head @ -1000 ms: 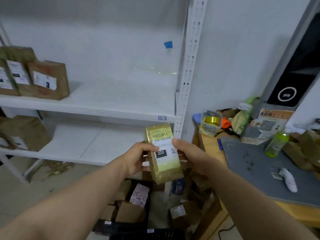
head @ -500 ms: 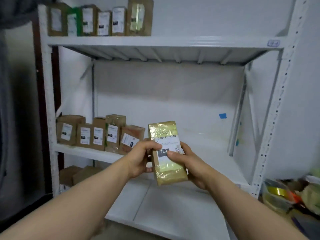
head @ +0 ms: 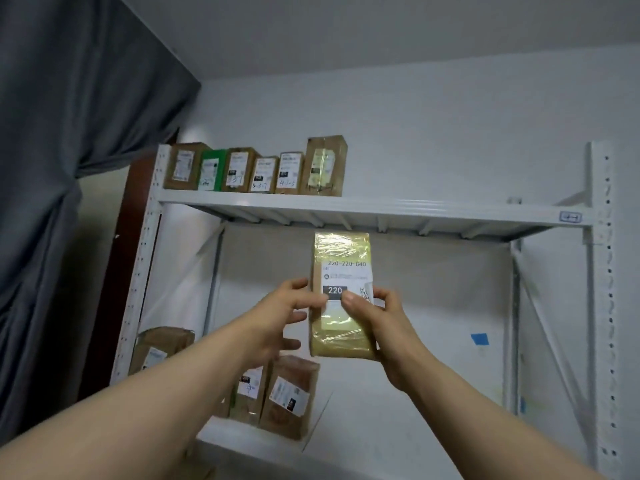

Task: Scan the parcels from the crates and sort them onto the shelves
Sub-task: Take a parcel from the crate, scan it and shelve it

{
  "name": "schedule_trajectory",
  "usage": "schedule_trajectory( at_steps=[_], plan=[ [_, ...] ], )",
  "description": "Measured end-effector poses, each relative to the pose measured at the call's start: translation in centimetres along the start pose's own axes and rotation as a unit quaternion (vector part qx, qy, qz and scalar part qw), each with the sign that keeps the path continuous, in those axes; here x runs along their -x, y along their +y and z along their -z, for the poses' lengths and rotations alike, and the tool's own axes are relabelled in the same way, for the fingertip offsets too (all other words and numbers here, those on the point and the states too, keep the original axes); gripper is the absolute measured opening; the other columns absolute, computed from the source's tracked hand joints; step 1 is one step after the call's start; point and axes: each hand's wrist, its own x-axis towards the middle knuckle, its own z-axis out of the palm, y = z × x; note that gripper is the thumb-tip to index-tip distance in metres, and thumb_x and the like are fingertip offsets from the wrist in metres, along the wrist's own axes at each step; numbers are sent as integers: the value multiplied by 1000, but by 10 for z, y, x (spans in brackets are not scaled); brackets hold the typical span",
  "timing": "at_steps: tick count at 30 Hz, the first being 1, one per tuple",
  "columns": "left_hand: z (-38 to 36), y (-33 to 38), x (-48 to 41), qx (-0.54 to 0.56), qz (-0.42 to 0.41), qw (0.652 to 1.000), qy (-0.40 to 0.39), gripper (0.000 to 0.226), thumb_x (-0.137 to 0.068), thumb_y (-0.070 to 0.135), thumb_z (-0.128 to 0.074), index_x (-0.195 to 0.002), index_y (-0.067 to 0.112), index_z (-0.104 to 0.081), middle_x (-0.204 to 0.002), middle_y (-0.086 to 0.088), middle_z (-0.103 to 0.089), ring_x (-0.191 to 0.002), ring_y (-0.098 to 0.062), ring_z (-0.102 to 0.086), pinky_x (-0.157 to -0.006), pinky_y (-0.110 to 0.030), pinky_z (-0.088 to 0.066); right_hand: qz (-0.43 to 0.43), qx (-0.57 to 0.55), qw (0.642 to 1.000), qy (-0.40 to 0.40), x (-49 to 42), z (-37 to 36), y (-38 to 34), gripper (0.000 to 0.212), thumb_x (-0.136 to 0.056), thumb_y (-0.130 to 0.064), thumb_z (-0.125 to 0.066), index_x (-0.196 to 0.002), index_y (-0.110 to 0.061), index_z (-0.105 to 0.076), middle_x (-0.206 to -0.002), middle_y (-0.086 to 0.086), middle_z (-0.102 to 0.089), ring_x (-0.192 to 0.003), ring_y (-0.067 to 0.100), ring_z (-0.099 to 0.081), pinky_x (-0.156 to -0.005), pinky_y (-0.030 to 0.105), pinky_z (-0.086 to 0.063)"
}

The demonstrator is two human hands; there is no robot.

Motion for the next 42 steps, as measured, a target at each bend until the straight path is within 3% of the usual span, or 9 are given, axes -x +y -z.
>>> schedule_trajectory(
  at_steps=[3, 7, 11, 16, 20, 24, 30, 35, 42],
  plan=[
    [0, 17, -11, -46, -37, 998, -1, 86, -70, 24, -85, -143, 34, -40, -135, 3, -61, -125, -25, -55, -105, -62, -42, 36, -14, 999, 20, -22, -2, -13, 61, -83, -38, -80, -129, -27, -41, -117, 5, -68, -83, 19, -77, -66, 35, -62],
    [-11, 36, -39, -42, -78, 996, 12, 68, -88, 0, -71, -140, 31, -41, -126, 1, -62, -115, -27, -61, -94, -54, -54, 85, 7, 996, 22, -58, 2, -20, 58, -84, -43, -77, -129, -33, -41, -122, 2, -66, -97, 21, -73, -76, 39, -63],
    [-21, 53, -82, -23, -130, 991, 27, 64, -91, 0, -67, -143, 30, -43, -127, 2, -63, -112, -25, -63, -87, -47, -58, 140, 38, 989, 14, -96, 18, -35, 51, -92, -31, -71, -134, -36, -43, -122, -11, -63, -103, 11, -65, -67, 23, -49],
    [-38, 80, -144, -20, -183, 982, 30, 64, -95, -4, -59, -145, 35, -46, -120, 0, -67, -107, -25, -65, -89, -46, -58, 185, 58, 981, 26, -152, 40, -54, 56, -93, -25, -69, -141, -41, -44, -121, -6, -67, -105, 19, -68, -89, 47, -58],
    [-44, 92, -192, -36, -227, 972, 44, 70, -94, -3, -62, -150, 33, -40, -126, 4, -65, -110, -23, -64, -84, -44, -60, 241, 74, 966, 61, -193, 51, -65, 67, -93, -23, -71, -147, -36, -34, -123, -1, -63, -102, 18, -68, -82, 39, -60],
    [-39, 103, -235, -34, -256, 965, 49, 65, -91, -9, -61, -144, 23, -40, -137, 2, -58, -117, -25, -61, -95, -51, -57, 287, 113, 946, 96, -235, 57, -78, 64, -93, -26, -71, -145, -35, -33, -129, -1, -59, -103, 17, -67, -91, 43, -59],
    [-27, 119, -309, -70, -310, 947, 53, 62, -91, -11, -58, -141, 25, -47, -135, -2, -56, -118, -26, -60, -94, -48, -58, 331, 204, 912, 128, -301, 59, -86, 66, -94, -31, -67, -149, -34, -31, -127, -2, -59, -108, 17, -63, -98, 45, -54],
    [-16, 139, -364, -103, -333, 936, 52, 60, -96, -8, -56, -145, 26, -48, -118, -6, -62, -108, -25, -63, -93, -42, -59, 340, 242, 894, 164, -357, 55, -97, 66, -95, -29, -66, -152, -28, -31, -130, 0, -60, -111, 21, -62, -99, 45, -54],
    [-7, 158, -435, -166, -354, 917, 80, 59, -97, -6, -53, -147, 23, -46, -120, -8, -61, -104, -27, -63, -91, -44, -60, 321, 305, 871, 214, -420, 51, -110, 64, -96, -29, -65, -151, -23, -32, -124, -3, -58, -112, 23, -61, -99, 48, -53]
  ],
)
